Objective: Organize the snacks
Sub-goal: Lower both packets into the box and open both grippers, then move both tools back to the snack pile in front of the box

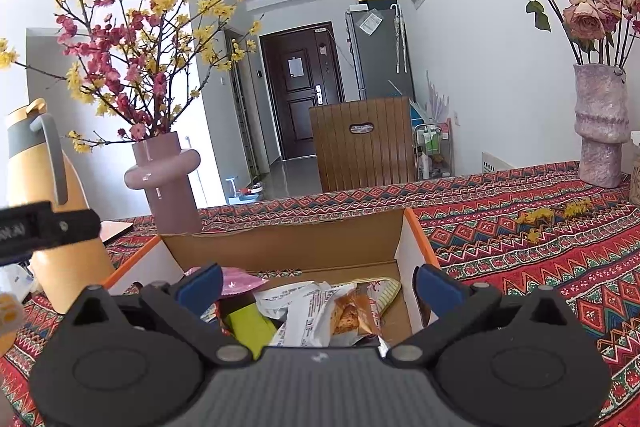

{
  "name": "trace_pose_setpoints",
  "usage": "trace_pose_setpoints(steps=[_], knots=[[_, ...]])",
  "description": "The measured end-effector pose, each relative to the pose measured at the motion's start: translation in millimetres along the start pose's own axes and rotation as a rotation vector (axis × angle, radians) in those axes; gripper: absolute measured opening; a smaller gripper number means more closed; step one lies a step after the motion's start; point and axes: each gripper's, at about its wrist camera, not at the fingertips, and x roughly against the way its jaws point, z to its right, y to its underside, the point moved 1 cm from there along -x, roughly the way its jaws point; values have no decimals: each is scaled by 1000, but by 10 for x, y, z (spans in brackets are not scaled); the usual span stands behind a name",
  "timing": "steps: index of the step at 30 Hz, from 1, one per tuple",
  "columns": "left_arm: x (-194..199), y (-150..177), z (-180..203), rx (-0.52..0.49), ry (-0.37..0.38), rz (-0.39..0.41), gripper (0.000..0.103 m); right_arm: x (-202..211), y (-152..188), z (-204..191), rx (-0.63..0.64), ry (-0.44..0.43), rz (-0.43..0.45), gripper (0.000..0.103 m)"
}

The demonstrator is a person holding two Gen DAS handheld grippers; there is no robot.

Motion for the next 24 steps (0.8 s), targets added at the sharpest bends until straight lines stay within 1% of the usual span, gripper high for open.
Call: trace_pose_setpoints(steps=[7, 13, 18, 24], knots=[[170, 6, -58, -21, -4, -14, 103, 142, -28, -58, 31, -22, 18, 103], [252, 120, -135, -36, -2, -59, 103, 396, -46, -95, 53, -35, 30, 103], [333, 252, -215, -42, 7, -94, 103, 586, 0, -83, 85, -40, 15, 103], [411, 434, -338, -63, 10, -125, 103, 744, 135, -22, 113, -31, -19, 103]])
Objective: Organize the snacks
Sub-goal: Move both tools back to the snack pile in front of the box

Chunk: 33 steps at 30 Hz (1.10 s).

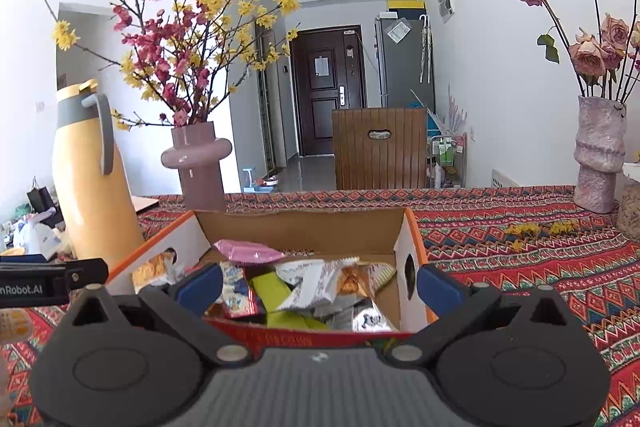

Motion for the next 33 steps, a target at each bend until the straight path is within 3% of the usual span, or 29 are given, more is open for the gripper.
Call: trace_pose_setpoints(steps=[7, 10, 23, 33], knots=[[-57, 267, -182, -9, -33, 1, 103, -5, 179, 151, -1, 39, -54, 103], [-104, 355, -244, 4, -14, -6, 103, -54, 239, 217, -25, 49, -73, 103], [-154, 409, -291, 23, -14, -28, 103, -165, 346, 299, -69, 41, -95, 103], [-108, 413, -315, 34, 3, -16, 103, -133, 456, 419, -55, 20, -205, 103]])
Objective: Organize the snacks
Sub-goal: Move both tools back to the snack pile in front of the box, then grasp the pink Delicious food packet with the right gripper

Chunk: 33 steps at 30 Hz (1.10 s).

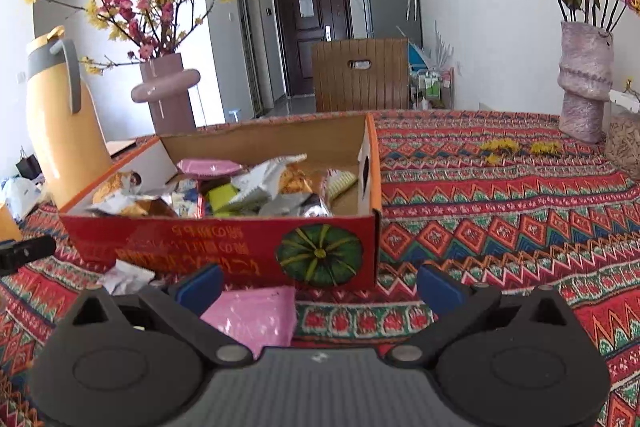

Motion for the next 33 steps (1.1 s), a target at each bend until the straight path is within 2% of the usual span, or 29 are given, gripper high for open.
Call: trace_pose_setpoints(steps=[6, 15, 19, 29, 33], knots=[[17, 6, -33, 14, 9, -2, 103, -56, 64, -226, 47, -17, -52, 103], [25, 15, -62, 30, 24, -9, 103, -364, 84, -607, 110, -38, -165, 103], [27, 18, -62, 31, 27, -10, 103, -488, 125, -681, 143, -12, -211, 103], [23, 18, -64, 31, 27, -15, 103, -521, 150, -673, 132, 11, -200, 103], [15, 20, -62, 31, 26, -20, 103, -547, 118, -664, 140, -5, -209, 103]])
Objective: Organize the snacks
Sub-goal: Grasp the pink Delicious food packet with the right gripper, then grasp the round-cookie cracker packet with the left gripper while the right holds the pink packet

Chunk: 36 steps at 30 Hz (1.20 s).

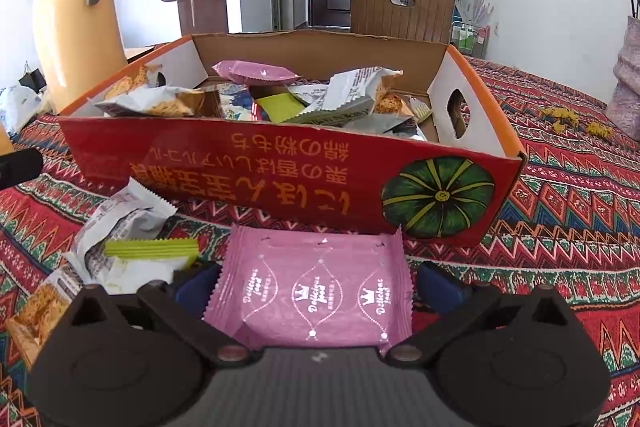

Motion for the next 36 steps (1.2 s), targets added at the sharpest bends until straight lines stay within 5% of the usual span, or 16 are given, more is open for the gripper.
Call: trace_pose_setpoints(steps=[5, 7, 11, 22, 36], knots=[[-12, 2, -1, 1, 0, -6, 103, 43, 6, 21, -9, -4, 5, 97], [-20, 2, 0, 1, 0, -10, 103, 108, 22, 23, -5, -10, 18, 75], [-23, 2, 2, 1, -2, -10, 103, 199, 61, 63, -15, -17, 36, 65], [-49, 7, 6, -4, -11, -22, 103, 610, 230, 415, -121, 59, 190, 65], [-68, 10, 54, -37, -52, -43, 103, 624, 371, 666, -213, 64, 244, 65]])
